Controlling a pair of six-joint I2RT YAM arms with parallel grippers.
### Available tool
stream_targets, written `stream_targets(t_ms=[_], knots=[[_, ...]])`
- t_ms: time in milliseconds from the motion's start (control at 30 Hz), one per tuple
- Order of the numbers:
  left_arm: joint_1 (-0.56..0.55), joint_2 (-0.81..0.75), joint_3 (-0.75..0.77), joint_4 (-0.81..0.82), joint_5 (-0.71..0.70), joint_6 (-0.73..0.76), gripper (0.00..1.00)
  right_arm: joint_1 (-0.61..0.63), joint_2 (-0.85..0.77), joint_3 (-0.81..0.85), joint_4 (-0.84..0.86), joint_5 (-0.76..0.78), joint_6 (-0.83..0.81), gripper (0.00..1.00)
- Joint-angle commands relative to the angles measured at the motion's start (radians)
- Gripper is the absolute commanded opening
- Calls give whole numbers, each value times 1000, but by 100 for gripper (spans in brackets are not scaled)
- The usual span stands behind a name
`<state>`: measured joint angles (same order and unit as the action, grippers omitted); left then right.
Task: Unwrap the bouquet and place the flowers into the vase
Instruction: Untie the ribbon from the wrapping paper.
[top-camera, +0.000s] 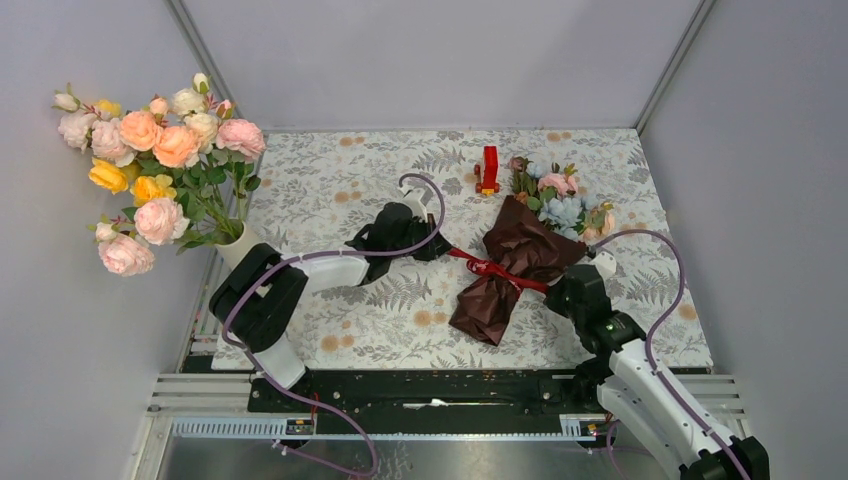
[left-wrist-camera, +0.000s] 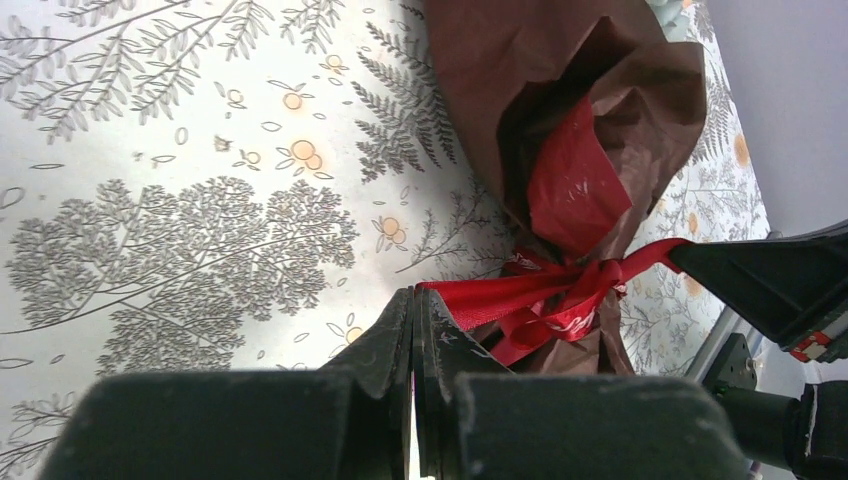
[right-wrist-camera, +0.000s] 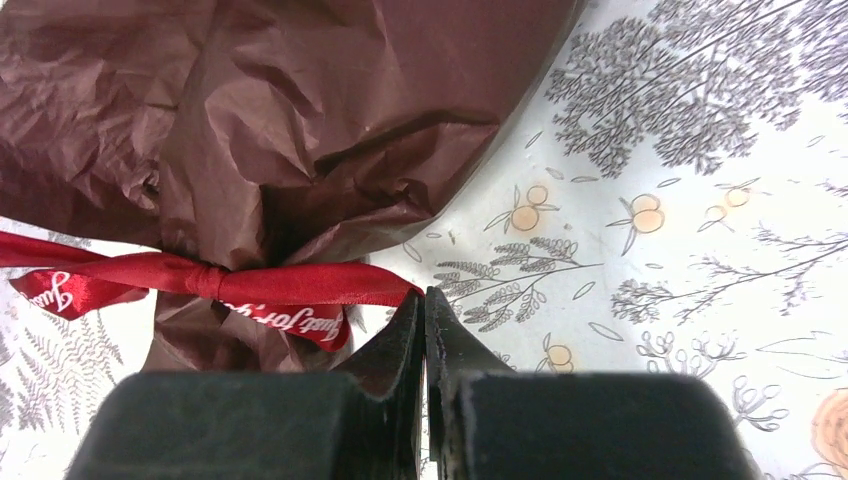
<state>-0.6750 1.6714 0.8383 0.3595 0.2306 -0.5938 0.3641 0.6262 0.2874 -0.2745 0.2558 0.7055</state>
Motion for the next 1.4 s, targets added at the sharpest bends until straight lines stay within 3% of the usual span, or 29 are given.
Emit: stream_targets(t_ms=[0, 733, 1367], knots=[[32, -57, -14, 44, -18, 19, 0, -4, 12, 84, -52, 103, -53, 0], [163, -100, -63, 24, -11, 38, 0, -14, 62, 166, -86, 163, -109, 0], [211, -122, -86, 22, -1, 42, 0, -45, 39, 214, -147, 229, -165, 0]])
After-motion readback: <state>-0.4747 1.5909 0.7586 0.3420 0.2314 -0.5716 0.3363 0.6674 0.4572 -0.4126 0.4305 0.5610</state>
